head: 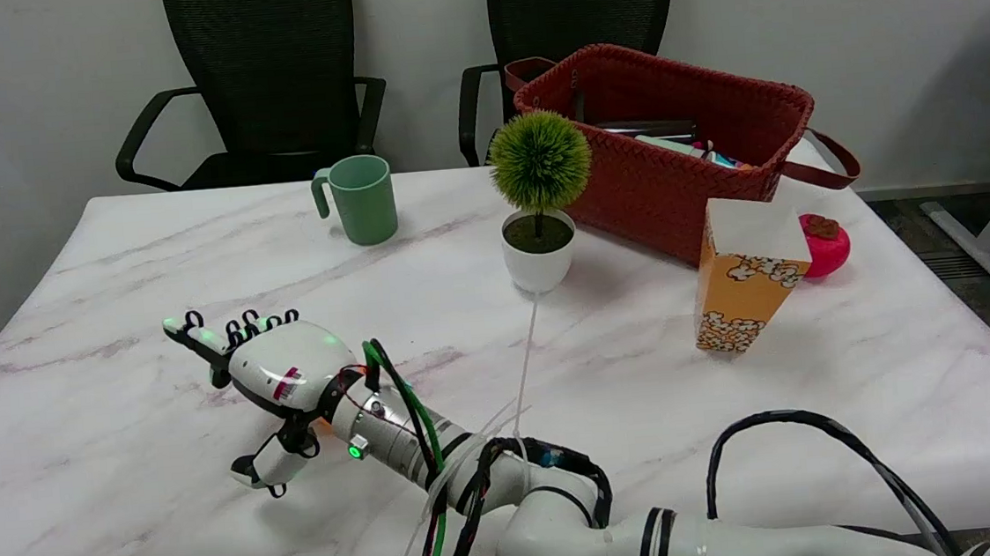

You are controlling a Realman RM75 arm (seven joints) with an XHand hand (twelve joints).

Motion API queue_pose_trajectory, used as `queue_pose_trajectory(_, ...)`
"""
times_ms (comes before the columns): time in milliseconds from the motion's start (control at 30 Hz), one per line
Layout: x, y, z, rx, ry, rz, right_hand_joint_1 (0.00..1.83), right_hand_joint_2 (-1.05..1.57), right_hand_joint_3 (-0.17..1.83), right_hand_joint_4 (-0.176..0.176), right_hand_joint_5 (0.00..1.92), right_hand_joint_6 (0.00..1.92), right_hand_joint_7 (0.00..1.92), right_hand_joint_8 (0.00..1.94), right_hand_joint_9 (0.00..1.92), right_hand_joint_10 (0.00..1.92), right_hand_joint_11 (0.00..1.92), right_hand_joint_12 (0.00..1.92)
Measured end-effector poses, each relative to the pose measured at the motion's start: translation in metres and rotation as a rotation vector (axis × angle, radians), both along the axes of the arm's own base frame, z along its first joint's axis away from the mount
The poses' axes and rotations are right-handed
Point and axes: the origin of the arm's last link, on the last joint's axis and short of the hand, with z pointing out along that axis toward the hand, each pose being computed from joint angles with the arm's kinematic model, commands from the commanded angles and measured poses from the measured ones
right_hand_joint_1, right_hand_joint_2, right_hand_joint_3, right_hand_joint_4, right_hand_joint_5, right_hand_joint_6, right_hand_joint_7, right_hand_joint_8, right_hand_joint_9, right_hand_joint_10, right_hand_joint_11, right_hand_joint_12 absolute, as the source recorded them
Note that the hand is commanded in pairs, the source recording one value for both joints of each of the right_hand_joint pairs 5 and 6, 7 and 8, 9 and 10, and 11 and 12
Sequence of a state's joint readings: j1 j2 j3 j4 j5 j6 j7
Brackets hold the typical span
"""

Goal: Pick up the potted plant.

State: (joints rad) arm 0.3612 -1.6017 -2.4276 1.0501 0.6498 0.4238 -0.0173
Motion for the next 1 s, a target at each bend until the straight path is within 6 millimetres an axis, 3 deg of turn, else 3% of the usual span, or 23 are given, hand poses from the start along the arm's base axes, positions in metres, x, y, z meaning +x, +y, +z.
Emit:
queue_pose_trajectory(467, -0.002, 0.002, -0.001, 0.01, -0.002, -0.018, 1.15, 0.43, 0.73, 0.0, 0.06, 0.06, 0.61, 0.61, 0.46, 0.46, 0.37, 0.37)
queue_pose_trajectory(633, -0.002, 0.003, 0.0, 0.004, -0.012, -0.019, 1.16, 0.4, 0.74, 0.0, 0.05, 0.05, 0.5, 0.5, 0.45, 0.45, 0.3, 0.3)
queue_pose_trajectory(1000, 0.009, 0.0, 0.018, -0.077, -0.162, -0.025, 1.17, 0.39, 0.73, 0.0, 0.05, 0.05, 0.47, 0.47, 0.44, 0.44, 0.34, 0.34)
